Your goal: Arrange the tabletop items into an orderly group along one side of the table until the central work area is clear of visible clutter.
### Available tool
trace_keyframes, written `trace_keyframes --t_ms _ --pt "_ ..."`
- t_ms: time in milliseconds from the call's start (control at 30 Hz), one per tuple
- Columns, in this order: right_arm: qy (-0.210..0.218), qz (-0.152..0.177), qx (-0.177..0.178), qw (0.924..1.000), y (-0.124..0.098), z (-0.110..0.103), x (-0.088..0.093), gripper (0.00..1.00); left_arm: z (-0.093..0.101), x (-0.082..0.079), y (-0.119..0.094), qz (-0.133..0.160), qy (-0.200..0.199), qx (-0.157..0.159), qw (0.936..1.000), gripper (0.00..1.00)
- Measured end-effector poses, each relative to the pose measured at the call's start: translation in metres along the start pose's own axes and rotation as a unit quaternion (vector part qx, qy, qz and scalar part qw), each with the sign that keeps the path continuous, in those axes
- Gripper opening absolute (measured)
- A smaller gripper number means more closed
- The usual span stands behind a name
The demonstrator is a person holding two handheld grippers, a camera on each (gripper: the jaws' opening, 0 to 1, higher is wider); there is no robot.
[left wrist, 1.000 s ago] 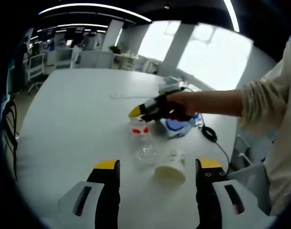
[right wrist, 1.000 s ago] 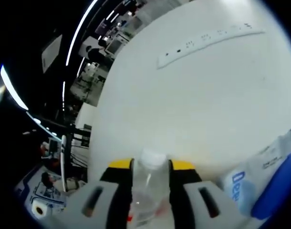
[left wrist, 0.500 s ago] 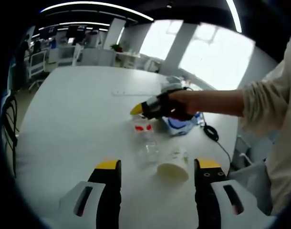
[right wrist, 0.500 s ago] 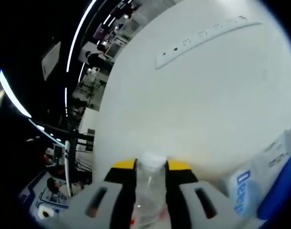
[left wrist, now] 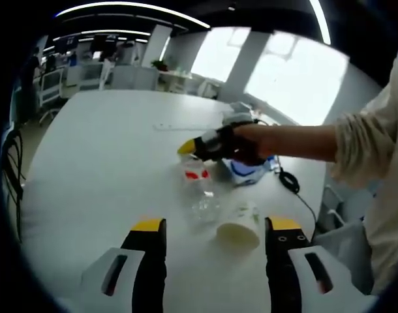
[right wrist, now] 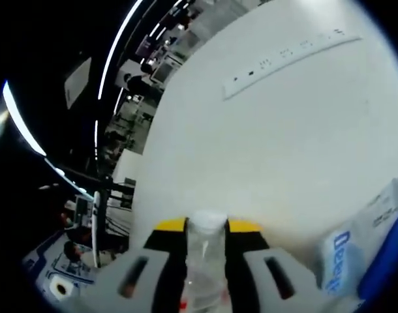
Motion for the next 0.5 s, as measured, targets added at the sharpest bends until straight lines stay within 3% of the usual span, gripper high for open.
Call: trace_keyframes --t_ms 233,500 --pt "-0.026 0.006 -0.014 0.9996 -0.005 -0.010 0.001 0.17 -0.001 -0.004 0.003 -0.002 0.007 0.004 1.0000 0.58" --pt "-0.062 0.013 -0.032 0.9975 -0.012 -0.022 0.002 0.17 -0.010 -0.023 0.010 0.003 0.018 0.020 0.9996 0.59"
Point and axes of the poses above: the point that each gripper's makers call its tool centre point, and the gripper's own axes: y roughly forward along the fingers, z roughly to its right, x roughly out of its underside, the point moved 7 cm from there along -y, roughly backward along the fingers, and after that the axes turned 5 degrees about -z, right-handed, at the moved point
